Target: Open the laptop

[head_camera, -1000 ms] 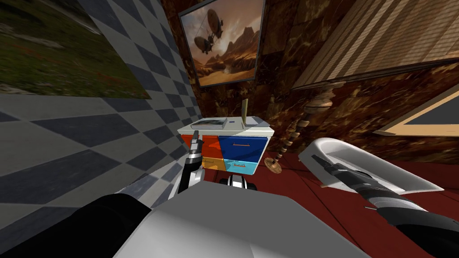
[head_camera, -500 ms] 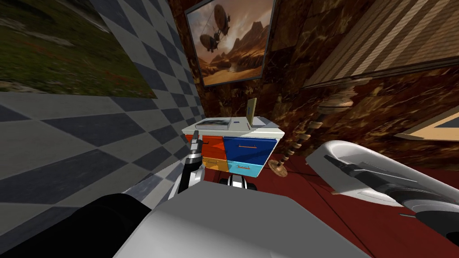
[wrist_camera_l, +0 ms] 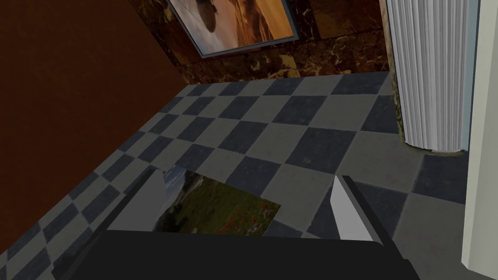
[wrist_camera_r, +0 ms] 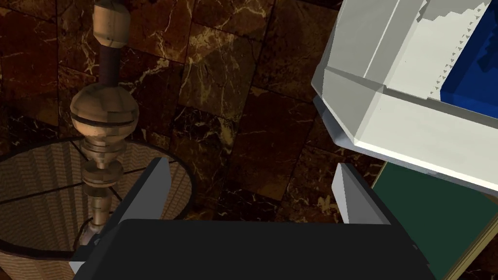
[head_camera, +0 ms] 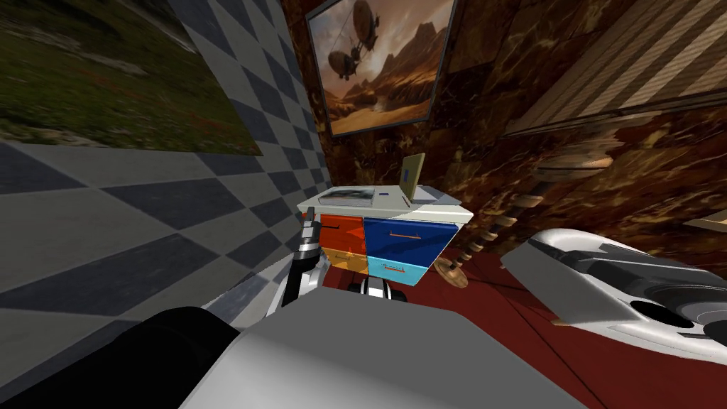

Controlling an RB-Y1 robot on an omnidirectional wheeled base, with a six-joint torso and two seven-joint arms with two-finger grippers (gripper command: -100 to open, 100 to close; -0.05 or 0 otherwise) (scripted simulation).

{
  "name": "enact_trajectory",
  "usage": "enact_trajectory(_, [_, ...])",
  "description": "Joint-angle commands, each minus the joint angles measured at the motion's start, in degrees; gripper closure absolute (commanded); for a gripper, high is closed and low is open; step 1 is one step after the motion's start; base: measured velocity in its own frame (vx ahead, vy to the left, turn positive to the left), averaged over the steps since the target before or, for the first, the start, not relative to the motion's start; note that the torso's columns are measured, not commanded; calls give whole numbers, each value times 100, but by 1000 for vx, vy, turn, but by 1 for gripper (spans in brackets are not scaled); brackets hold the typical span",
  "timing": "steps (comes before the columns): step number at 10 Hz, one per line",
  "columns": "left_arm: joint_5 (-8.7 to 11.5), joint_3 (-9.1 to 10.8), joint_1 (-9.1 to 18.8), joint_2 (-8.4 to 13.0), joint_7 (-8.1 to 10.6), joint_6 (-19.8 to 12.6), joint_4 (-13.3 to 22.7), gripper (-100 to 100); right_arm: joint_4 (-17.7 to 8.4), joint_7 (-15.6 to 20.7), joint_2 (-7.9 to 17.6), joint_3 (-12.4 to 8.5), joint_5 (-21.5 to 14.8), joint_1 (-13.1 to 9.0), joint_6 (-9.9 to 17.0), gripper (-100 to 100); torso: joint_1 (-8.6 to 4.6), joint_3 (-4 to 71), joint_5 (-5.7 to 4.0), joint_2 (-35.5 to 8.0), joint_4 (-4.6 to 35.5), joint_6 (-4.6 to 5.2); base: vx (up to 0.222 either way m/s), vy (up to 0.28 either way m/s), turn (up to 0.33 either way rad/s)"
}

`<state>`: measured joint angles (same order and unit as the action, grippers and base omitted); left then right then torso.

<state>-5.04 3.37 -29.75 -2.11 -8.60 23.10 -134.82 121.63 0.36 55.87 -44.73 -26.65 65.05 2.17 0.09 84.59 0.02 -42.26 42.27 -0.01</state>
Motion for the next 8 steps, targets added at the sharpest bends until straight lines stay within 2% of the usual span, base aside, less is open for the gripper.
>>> enact_trajectory(1, [0,-1,0,-1,0,0,0,0,-121,25,462,-488,-188,311,177,-100,15,-3,5,-5,2,0,43,211,143])
enact_trajectory(2, [0,-1,0,-1,0,0,0,0,-121,25,501,-509,-188,311,177,-100,10,0,5,2,0,1,45,135,29])
enact_trajectory(4, [0,0,0,0,0,0,0,0,-246,36,854,-837,-310,486,287,-100,-34,-3,-11,-3,1,0,47,128,122])
enact_trajectory(8, [0,0,0,-1,0,0,0,0,-476,42,1469,-1420,-508,781,473,-100,3,-3,2,-3,2,2,40,194,126])
